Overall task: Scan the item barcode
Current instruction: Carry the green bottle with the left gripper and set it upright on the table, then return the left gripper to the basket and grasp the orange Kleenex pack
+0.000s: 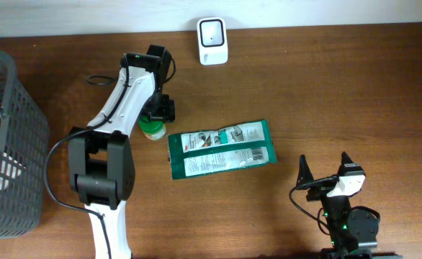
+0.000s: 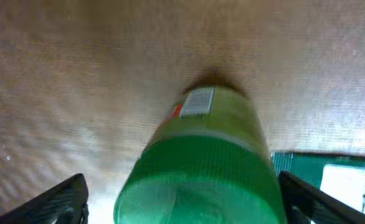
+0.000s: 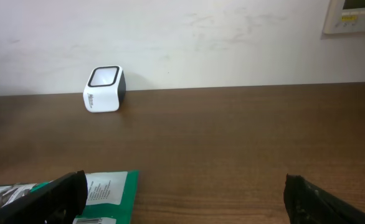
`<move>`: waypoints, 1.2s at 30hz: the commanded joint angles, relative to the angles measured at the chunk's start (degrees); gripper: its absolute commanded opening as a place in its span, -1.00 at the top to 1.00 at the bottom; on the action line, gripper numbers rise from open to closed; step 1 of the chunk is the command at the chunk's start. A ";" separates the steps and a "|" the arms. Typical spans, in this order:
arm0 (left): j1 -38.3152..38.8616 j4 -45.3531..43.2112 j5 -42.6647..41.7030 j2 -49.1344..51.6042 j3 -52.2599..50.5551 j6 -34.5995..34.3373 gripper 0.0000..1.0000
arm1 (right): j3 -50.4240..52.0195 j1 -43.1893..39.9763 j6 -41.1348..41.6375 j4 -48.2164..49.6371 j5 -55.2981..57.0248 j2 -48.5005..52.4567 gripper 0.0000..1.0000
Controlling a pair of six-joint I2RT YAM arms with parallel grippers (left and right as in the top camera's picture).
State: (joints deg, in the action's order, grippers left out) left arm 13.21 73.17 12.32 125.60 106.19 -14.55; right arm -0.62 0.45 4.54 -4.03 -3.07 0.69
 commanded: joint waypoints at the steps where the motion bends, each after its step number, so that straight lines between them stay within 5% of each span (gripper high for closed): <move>1: -0.17 2.71 1.01 -0.42 6.43 0.07 -0.90 | 0.31 -0.09 0.35 -0.24 -0.13 -0.44 -0.97; 18: -4.61 9.33 0.76 -11.72 43.19 5.68 -0.99 | 0.31 -0.09 0.35 -0.24 -0.13 -0.44 -0.97; 28: -24.46 10.51 -6.05 -15.06 46.23 4.72 -0.99 | 0.31 -0.09 0.35 -0.24 -0.13 -0.44 -0.97; 36: -40.96 14.45 -7.19 -15.04 46.21 -2.36 -0.99 | 0.31 -0.09 0.37 -0.24 -0.13 -0.44 -0.97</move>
State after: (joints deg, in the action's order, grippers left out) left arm -22.59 86.26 6.37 111.94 151.52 -13.54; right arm -0.62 0.45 4.56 -4.03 -3.07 0.69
